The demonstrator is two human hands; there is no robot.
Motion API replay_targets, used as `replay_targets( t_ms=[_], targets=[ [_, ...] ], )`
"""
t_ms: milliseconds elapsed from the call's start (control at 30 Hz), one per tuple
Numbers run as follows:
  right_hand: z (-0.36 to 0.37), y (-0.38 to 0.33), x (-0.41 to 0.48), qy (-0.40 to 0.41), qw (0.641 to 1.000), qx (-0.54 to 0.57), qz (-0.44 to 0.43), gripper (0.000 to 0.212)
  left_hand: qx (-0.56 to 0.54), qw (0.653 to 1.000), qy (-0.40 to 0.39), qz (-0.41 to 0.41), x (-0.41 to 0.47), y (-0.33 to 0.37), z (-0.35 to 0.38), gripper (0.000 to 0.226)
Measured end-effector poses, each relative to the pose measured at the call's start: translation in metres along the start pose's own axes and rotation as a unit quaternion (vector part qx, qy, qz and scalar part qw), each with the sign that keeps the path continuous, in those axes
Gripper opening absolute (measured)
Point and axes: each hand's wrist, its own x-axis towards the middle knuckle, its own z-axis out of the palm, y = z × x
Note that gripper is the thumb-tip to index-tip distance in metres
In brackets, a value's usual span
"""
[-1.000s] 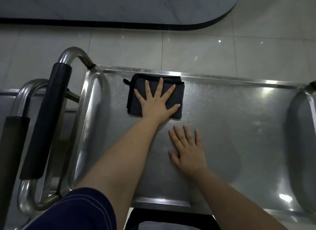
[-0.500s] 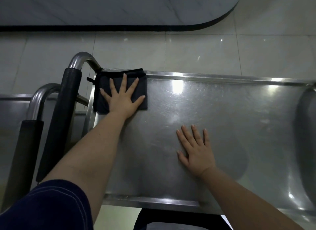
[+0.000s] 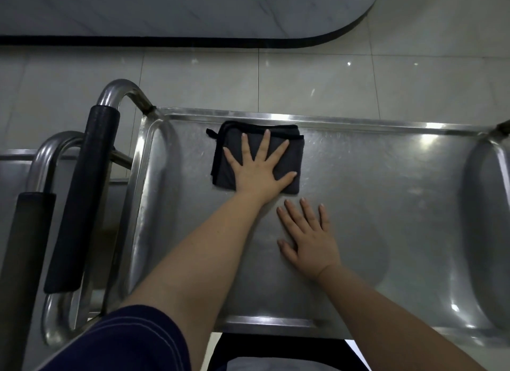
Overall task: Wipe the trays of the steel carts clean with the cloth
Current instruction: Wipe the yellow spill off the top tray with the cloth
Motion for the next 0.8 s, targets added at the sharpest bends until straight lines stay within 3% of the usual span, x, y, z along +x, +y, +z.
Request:
replay_targets(
  t_ms=[300, 400, 567, 800],
  targets=[
    [-0.005, -0.002, -0.001, -0.011, 1.000, 0.028, 0.009, 0.066, 0.010, 0.992, 0.011, -0.126, -0.042, -0.145, -0.010, 0.077],
    [-0.004, -0.004, -0.002, -0.031, 0.999, 0.024, 0.014, 0.067, 0.029, 0.991, 0.001, -0.127, -0.054, -0.172, -0.013, 0.076],
    [-0.003, -0.002, -0.004, -0.045, 0.998, 0.025, 0.021, 0.068, 0.012, 0.993, 0.003, -0.115, -0.060, -0.139, -0.006, 0.077],
    [-0.010, 0.000, -0.007, -0.017, 1.000, 0.016, 0.015, 0.069, 0.002, 0.999, -0.003, -0.049, -0.049, -0.018, 0.012, 0.075]
  ],
)
